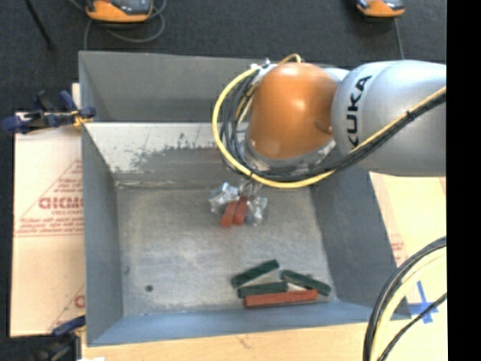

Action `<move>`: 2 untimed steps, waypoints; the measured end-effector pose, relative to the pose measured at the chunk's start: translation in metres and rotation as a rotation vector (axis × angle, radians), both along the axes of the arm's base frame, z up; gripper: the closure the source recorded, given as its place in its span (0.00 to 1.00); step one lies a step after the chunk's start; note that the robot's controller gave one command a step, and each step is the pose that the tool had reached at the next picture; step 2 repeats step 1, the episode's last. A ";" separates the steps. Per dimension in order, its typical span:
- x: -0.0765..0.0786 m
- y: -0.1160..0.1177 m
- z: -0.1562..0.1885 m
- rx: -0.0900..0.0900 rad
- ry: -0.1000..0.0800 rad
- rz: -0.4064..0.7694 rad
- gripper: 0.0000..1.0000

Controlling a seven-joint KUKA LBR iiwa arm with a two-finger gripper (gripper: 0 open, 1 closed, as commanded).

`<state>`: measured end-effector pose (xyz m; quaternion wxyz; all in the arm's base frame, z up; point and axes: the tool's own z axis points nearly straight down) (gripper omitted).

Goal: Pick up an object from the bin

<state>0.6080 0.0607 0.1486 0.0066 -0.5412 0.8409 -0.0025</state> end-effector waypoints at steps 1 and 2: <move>-0.008 -0.006 0.113 -0.001 0.002 -0.058 1.00; -0.008 -0.006 0.113 -0.001 0.002 -0.058 1.00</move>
Offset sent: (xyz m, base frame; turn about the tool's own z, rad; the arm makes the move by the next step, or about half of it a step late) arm -0.0105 -0.0053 0.1071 0.0579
